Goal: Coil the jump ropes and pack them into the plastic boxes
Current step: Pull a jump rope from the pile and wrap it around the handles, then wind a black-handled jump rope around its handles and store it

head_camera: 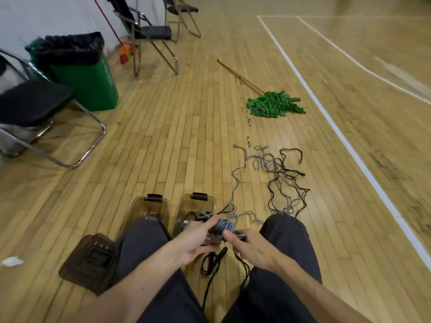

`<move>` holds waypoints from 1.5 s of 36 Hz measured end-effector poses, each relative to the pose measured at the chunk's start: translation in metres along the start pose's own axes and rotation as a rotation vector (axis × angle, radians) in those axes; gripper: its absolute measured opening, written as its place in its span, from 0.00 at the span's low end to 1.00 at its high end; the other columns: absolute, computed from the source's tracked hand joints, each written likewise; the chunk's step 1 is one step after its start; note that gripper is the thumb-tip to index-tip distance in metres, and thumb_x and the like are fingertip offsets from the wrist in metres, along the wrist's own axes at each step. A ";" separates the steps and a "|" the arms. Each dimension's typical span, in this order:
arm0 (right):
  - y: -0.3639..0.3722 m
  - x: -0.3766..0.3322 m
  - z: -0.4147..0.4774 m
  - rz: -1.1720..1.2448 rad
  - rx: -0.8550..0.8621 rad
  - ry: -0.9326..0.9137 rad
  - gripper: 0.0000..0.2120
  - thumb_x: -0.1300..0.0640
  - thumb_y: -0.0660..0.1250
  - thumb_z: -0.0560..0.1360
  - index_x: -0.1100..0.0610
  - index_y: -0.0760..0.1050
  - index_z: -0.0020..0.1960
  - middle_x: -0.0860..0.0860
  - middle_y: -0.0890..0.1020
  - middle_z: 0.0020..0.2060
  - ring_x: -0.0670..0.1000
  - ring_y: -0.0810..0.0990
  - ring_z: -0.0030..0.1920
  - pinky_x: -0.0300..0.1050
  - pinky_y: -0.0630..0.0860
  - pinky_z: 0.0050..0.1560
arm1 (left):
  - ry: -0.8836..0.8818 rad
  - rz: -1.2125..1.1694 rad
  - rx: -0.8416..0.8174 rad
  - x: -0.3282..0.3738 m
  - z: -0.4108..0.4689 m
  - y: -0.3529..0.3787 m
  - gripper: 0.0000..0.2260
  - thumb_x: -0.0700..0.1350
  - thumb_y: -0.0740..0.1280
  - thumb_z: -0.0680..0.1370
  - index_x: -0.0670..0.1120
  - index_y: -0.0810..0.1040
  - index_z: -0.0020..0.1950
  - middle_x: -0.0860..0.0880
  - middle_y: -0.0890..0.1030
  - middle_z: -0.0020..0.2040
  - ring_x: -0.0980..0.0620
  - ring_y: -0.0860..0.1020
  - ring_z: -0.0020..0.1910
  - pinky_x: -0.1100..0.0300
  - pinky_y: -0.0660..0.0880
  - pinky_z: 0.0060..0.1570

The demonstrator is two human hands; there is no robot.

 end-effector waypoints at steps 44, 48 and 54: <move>0.155 0.227 0.374 -0.212 -0.102 0.611 0.23 0.41 0.60 0.82 0.58 0.76 0.66 0.58 0.78 0.62 0.60 0.76 0.62 0.49 0.74 0.61 | -0.282 0.654 0.513 -0.138 0.367 -0.197 0.14 0.53 0.69 0.79 0.48 0.80 0.60 0.45 0.83 0.56 0.45 0.81 0.54 0.50 0.79 0.55; 0.150 0.220 0.374 -0.537 -0.162 0.457 0.20 0.51 0.60 0.84 0.62 0.68 0.72 0.60 0.71 0.67 0.61 0.71 0.67 0.53 0.70 0.67 | -0.217 0.903 0.546 -0.136 0.367 -0.193 0.18 0.55 0.71 0.77 0.46 0.76 0.62 0.44 0.81 0.57 0.43 0.80 0.53 0.53 0.76 0.46; 0.117 0.213 0.354 -0.311 0.091 0.290 0.12 0.51 0.60 0.84 0.58 0.75 0.60 0.54 0.81 0.51 0.54 0.80 0.49 0.46 0.76 0.47 | 0.327 1.187 0.604 -0.097 0.345 -0.147 0.12 0.48 0.68 0.80 0.47 0.69 0.59 0.46 0.76 0.52 0.47 0.80 0.45 0.57 0.77 0.38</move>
Point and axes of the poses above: each hand's wrist, its own z-axis towards the middle knuckle, its own y-axis out of the palm, x = y × z, the point moved 4 cm from there along z, towards the middle knuckle
